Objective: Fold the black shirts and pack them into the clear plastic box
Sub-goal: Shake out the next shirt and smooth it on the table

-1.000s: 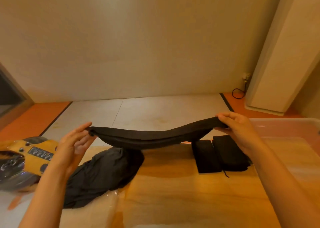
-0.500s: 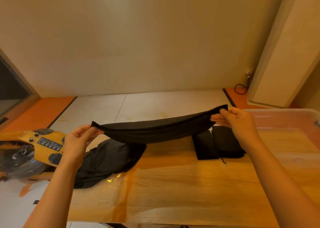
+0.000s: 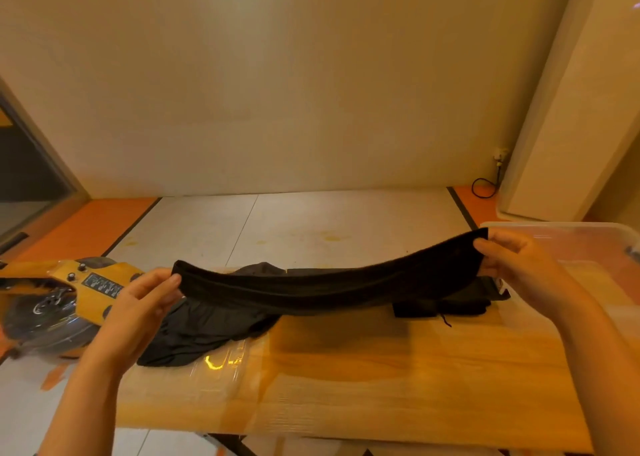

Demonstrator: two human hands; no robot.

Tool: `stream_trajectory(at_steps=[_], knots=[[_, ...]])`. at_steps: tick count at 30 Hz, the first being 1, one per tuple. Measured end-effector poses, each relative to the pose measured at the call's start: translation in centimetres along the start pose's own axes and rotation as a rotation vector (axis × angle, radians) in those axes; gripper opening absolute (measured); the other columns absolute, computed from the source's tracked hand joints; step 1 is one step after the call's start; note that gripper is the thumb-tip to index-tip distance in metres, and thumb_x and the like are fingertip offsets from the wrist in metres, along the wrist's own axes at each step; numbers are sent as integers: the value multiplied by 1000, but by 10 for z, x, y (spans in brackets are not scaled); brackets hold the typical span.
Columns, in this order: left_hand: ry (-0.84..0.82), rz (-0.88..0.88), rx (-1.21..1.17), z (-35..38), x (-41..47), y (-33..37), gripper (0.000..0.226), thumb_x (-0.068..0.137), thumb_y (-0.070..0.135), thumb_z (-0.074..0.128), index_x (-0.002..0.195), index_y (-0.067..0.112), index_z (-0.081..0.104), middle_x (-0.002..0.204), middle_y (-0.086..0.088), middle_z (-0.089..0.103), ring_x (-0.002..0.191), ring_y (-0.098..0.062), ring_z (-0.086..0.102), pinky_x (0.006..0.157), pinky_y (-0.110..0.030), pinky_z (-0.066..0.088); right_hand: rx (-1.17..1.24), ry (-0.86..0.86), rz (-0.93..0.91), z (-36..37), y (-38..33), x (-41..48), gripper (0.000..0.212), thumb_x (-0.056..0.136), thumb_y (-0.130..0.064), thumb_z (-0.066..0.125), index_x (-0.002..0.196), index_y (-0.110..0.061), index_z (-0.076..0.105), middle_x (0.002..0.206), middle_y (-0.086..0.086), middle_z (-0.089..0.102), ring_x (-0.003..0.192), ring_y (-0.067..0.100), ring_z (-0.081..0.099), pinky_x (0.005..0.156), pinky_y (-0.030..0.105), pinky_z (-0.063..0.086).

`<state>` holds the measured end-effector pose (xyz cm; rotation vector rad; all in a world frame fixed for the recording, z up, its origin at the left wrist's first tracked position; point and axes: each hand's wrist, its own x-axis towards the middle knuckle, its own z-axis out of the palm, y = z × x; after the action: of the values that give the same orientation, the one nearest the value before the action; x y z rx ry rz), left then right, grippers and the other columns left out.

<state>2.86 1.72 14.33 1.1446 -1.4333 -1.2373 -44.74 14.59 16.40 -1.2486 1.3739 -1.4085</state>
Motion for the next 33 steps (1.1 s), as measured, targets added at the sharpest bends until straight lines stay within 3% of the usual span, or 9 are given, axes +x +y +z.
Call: stream_trajectory(at_steps=[2,5,11,15,17,20,26,30,33], knots=[[-38,-47,-23,-8,-8,-9,43,74,43,78,96,7,68,98,-20,61,99,-34,56,97,-38,44,36,-53,45,-3,7,-8,59,51,-63,83,94,-24,77,103,9,73,94,22,70,69,23,57],[-103,-91,-76,-15,-17,-22,79,58,51,87,104,-7,60,103,-25,57,99,-35,57,93,-35,53,72,-102,113,-5,17,-18,74,38,-65,87,97,-21,77,104,11,72,91,23,71,66,25,57],[-195,-155,-162,-13,-36,-43,37,88,11,48,112,-16,53,106,-31,63,92,-31,69,76,-35,60,110,-182,234,-6,35,-39,70,32,-61,90,89,-22,78,97,10,73,88,21,71,66,27,58],[-236,-191,-116,-11,-50,-48,72,66,38,85,103,-15,53,81,-14,68,75,-21,69,64,-29,58,143,-253,284,-13,43,-55,63,36,-58,91,85,-21,79,92,10,73,88,21,71,68,28,58],[-239,-223,-68,-12,-55,-51,97,45,54,92,106,-12,56,91,-21,67,84,-25,69,69,-32,58,141,-281,319,-15,49,-62,64,37,-57,92,86,-19,79,94,12,73,89,23,70,69,29,58],[-240,-281,-82,-15,-59,-58,109,45,53,91,119,-15,50,116,-33,58,107,-40,61,82,-43,55,155,-311,384,-17,57,-70,66,37,-53,93,90,-17,78,97,15,72,91,26,69,72,33,57],[-233,-304,-95,-8,-60,-64,91,42,51,93,106,-5,62,97,-24,65,91,-27,68,73,-35,58,170,-300,447,-16,67,-75,68,32,-53,94,89,-18,79,100,15,72,96,26,69,75,34,57],[-262,-329,-140,1,-54,-69,22,71,34,79,80,15,74,81,-10,69,83,-23,67,68,-30,58,153,-271,452,-13,77,-68,71,35,-55,92,93,-17,78,104,16,71,97,26,69,76,35,57],[-244,-333,-96,4,-42,-76,41,61,47,86,83,15,73,84,-9,70,82,-20,68,73,-30,56,125,-224,460,-7,85,-58,83,41,-57,91,104,-7,70,103,17,71,96,27,69,73,32,58]])
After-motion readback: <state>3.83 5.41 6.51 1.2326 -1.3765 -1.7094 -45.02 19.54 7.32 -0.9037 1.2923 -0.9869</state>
